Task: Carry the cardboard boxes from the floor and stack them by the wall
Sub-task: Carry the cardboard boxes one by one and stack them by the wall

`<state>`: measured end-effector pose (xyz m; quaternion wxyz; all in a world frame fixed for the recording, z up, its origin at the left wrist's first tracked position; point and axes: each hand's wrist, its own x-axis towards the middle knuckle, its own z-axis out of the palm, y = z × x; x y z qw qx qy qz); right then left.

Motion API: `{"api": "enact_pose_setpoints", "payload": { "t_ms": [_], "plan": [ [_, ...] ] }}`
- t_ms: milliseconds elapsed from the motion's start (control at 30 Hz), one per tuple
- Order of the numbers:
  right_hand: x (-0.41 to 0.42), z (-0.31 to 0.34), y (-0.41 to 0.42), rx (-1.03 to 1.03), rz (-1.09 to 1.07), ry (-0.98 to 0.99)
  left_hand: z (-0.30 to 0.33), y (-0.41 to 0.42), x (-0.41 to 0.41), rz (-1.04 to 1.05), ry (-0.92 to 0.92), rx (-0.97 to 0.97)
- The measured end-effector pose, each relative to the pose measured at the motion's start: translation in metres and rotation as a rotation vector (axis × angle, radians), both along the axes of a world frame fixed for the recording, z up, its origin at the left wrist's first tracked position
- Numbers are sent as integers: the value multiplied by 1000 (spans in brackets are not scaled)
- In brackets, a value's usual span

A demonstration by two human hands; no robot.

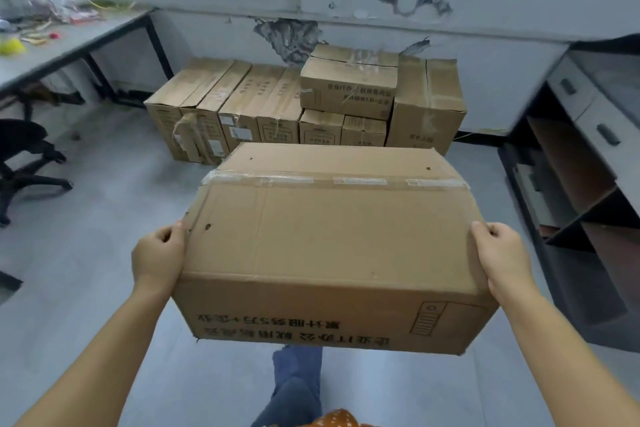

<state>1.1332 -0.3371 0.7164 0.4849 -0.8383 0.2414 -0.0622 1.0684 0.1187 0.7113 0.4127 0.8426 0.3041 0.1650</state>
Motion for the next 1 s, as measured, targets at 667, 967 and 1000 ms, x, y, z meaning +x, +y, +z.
{"api": "enact_pose_setpoints", "payload": {
  "t_ms": [667, 967, 1000],
  "plan": [
    [433, 44, 77, -15, -193, -192, 29, 72, 505, -173, -88, -188],
    [655, 55, 55, -9, -124, -232, 31, 58, 710, -152, -108, -342],
    [678, 59, 53, -8, -111, -243, 35, 57, 731, -140, -109, -386]
  ]
}}
